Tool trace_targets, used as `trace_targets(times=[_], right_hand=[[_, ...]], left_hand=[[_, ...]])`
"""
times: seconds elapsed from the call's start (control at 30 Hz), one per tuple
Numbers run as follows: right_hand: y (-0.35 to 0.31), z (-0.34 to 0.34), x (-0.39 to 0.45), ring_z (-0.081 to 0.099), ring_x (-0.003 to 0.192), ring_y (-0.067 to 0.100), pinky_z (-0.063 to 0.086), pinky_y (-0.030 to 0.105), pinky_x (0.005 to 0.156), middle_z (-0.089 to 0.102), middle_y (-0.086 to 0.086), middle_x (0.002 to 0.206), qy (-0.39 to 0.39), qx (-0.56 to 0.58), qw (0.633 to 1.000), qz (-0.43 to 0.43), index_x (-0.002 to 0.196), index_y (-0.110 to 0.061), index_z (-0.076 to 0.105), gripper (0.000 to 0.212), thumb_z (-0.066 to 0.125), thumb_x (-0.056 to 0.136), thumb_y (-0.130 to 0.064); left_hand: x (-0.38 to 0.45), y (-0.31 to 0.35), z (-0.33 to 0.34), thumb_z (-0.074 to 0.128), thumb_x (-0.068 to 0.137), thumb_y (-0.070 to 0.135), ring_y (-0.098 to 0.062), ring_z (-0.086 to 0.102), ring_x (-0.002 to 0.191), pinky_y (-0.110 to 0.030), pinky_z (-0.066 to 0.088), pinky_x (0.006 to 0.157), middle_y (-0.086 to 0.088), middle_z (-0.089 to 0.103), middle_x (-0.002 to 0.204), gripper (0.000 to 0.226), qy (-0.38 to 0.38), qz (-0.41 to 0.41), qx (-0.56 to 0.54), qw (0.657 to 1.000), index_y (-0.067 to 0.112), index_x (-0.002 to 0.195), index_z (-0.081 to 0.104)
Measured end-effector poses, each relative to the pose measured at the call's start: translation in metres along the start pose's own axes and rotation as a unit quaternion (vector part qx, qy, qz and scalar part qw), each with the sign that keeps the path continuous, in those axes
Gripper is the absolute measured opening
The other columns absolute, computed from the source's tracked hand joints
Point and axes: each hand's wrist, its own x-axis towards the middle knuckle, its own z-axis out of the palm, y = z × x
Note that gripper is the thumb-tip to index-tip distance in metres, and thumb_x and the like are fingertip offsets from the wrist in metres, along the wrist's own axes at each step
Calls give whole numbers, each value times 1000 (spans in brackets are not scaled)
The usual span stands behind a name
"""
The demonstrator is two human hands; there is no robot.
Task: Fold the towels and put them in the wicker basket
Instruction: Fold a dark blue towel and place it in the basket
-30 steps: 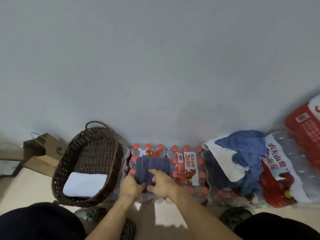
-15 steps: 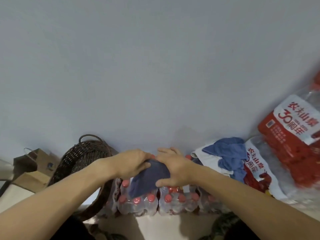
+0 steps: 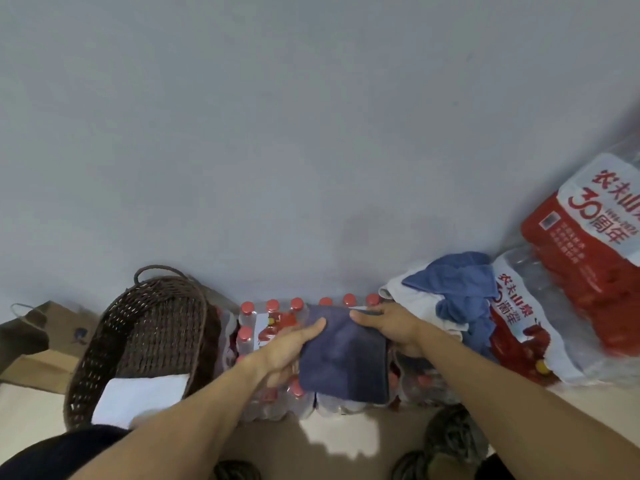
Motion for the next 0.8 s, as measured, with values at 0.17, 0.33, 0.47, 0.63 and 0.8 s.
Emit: trace_targets(times=[0.17, 0.33, 0.47, 0.63, 0.8], right_hand=[[37, -16, 45, 68, 98, 30, 54, 44, 94, 74, 10, 100, 137, -72, 988, 2, 97, -11, 73, 20, 77, 84, -26], [76, 2, 44, 58, 90, 24, 47, 34, 85, 61, 10, 100, 365, -231, 896, -103, 100, -9, 60, 19, 68, 84, -13], [106, 32, 26, 50, 111, 20, 43, 35, 98, 53, 0, 121, 245, -403, 864, -174, 118, -21, 60, 31, 55, 89, -32], [129, 38, 15, 21, 141, 17, 25, 37, 112, 26, -9, 156, 181, -504, 839, -99, 151, -36, 28, 56, 34, 97, -50], [131, 39, -2, 55, 122, 20, 42, 36, 105, 60, -5, 127, 217, -475, 827, -211, 116, -24, 67, 43, 55, 84, -49]], left_hand=[[47, -37, 14, 72, 87, 28, -25, 69, 85, -31, 55, 73, -2, 70, 81, 27, 169, 77, 233, 954, 2, 95, 65], [72, -48, 7, 79, 79, 24, -25, 59, 107, -31, 46, 93, -5, 58, 114, 63, 196, 44, 312, 929, 10, 125, 39], [74, -60, 13, 75, 83, 17, -25, 58, 112, -23, 47, 88, 1, 55, 118, 70, 164, 51, 366, 915, 17, 135, 29], [57, -76, 16, 71, 86, 7, -4, 58, 85, -4, 45, 54, 4, 58, 107, 50, 173, 94, 280, 940, 23, 116, 35], [41, -81, 12, 73, 81, 34, -12, 50, 103, -27, 48, 90, 7, 44, 119, 53, 189, 256, 496, 808, 25, 126, 45]])
